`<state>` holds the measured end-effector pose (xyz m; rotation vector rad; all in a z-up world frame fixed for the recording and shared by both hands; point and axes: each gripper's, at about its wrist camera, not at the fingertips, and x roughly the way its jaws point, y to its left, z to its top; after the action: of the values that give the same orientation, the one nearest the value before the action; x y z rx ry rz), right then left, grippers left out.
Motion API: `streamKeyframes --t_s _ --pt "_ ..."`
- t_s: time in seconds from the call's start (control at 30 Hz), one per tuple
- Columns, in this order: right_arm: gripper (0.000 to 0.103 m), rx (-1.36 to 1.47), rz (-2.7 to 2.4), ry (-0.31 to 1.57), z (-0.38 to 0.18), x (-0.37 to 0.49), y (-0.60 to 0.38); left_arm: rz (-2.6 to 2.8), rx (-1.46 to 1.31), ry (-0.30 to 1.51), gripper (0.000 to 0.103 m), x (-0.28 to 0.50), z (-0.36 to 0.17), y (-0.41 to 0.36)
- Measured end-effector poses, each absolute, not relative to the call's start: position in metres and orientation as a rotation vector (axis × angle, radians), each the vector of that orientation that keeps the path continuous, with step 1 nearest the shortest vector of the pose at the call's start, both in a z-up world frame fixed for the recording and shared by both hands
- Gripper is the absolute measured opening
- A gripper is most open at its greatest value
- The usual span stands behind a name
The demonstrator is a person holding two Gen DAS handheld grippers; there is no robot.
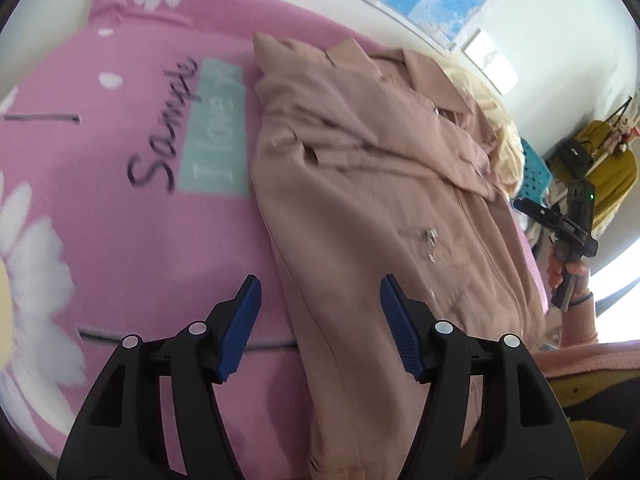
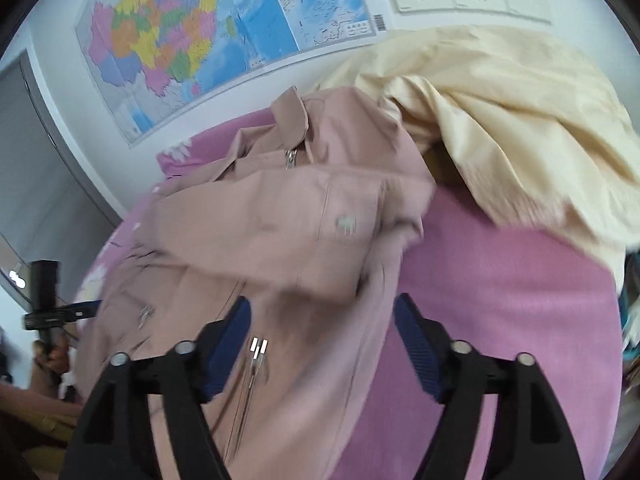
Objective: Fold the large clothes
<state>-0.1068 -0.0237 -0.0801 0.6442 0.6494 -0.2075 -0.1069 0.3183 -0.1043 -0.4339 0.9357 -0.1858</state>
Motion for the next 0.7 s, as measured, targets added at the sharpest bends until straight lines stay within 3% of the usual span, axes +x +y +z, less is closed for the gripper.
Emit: streamKeyframes --t_s 0.23,0.57,0.6,0.67,0.7 --pt "0.079 0.758 -0.149 0.706 -0.115 -0.150 0.016 -0.262 -0.425 0.951 0.070 -0.129 -0.108 0.297" --pt "0.082 0.704 -0.021 0.661 -0.119 -0.148 0.063 -0.376 -0.382 0.958 0.096 -0.138 -0.108 0.251" --pt "0.080 0.705 -0.015 0.655 -0.118 -0.146 0.064 -0.380 -0.383 0.958 0.096 -0.136 -0.108 0.248" --pt "0.050 0.745 0.047 0.642 -0.122 -0.141 0.068 -0.379 -0.387 0.955 0.094 -0.133 -0.108 0.243" --pt "0.047 0.746 0.049 0.647 -0.123 -0.136 0.068 -0.374 -0.392 0.951 0.085 -0.132 -0.108 0.241"
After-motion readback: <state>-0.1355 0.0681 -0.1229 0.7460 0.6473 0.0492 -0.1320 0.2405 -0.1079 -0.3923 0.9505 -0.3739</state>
